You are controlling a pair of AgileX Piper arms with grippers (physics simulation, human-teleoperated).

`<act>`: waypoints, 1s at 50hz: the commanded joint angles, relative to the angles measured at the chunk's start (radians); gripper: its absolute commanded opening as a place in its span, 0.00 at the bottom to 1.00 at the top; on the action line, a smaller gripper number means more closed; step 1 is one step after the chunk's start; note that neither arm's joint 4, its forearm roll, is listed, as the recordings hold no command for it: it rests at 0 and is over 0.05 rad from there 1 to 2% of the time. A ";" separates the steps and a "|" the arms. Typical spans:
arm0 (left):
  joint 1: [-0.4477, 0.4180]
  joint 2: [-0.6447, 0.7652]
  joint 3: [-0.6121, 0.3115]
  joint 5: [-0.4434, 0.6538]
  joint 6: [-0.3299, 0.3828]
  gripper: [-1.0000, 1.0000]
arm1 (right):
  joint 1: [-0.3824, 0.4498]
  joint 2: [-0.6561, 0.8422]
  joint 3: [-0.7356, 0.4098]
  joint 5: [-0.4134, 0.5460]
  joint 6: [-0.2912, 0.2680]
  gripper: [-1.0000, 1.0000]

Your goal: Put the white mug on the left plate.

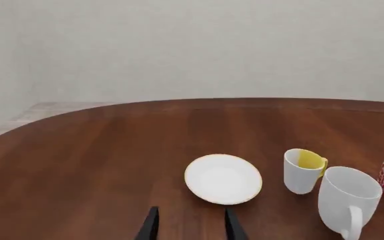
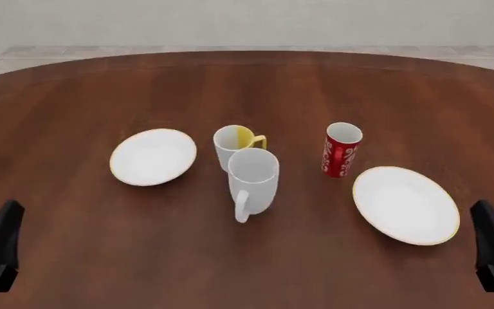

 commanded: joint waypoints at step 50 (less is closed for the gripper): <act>-0.208 0.215 -0.312 0.165 0.027 1.00 | 0.016 -0.001 0.000 0.004 0.008 1.00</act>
